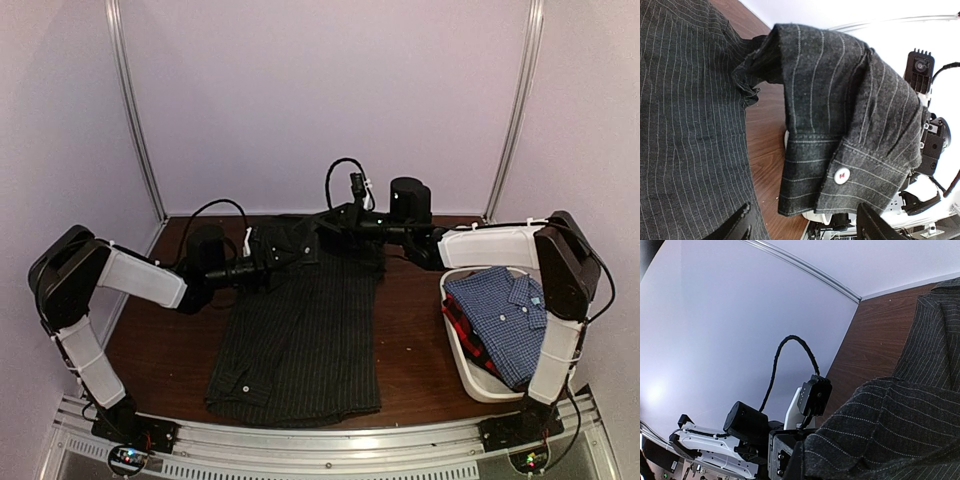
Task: Fold and stack the long sleeve shirts
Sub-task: Pass from the right arm to the left
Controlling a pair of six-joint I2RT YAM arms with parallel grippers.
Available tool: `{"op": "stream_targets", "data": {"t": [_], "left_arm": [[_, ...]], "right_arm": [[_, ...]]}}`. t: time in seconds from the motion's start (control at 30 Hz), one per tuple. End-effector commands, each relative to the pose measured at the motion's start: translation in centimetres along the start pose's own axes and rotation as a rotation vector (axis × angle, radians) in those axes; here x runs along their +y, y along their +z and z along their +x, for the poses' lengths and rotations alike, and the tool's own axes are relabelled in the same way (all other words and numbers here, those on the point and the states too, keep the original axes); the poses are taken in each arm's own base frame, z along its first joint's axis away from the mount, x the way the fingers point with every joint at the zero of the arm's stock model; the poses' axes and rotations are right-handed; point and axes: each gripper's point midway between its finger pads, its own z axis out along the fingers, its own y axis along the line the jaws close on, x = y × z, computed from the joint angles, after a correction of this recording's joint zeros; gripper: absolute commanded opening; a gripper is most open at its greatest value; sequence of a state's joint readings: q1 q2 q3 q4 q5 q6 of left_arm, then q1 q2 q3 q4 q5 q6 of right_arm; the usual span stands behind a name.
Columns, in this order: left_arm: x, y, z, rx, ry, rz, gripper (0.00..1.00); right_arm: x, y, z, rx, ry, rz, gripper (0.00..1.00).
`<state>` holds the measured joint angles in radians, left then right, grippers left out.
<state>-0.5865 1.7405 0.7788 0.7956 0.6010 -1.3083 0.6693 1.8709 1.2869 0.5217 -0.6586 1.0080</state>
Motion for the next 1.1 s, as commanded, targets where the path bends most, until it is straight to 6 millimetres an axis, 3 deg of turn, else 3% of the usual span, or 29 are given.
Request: {"op": "stream_targets", "data": {"t": [0.0,0.5,0.77,0.93,1.07], "left_arm": [[-2.0,0.1,-0.2,-0.009,0.016,0.091,0.7],[-3.5,1.1,-0.1,0.011,-0.01,0.16,0.7],[-5.6,1.2,0.2,0.027,-0.041,0.274,0.69],[-6.9,0.8,0.2,0.03,-0.069,0.344,0.63],[-7.3,0.3,0.3,0.023,-0.071,0.351,0.51]], "right_arm": [[3.0,-0.6,-0.5,-0.018,-0.029,-0.073,0.0],[3.9,-1.0,-0.8,-0.027,-0.033,-0.09,0.0],[4.0,-1.2,-0.6,-0.023,-0.034,-0.089,0.0],[3.7,-1.1,-0.6,-0.024,-0.04,-0.074,0.0],[3.0,-1.4,-0.5,-0.03,-0.056,-0.033,0.0]]}}
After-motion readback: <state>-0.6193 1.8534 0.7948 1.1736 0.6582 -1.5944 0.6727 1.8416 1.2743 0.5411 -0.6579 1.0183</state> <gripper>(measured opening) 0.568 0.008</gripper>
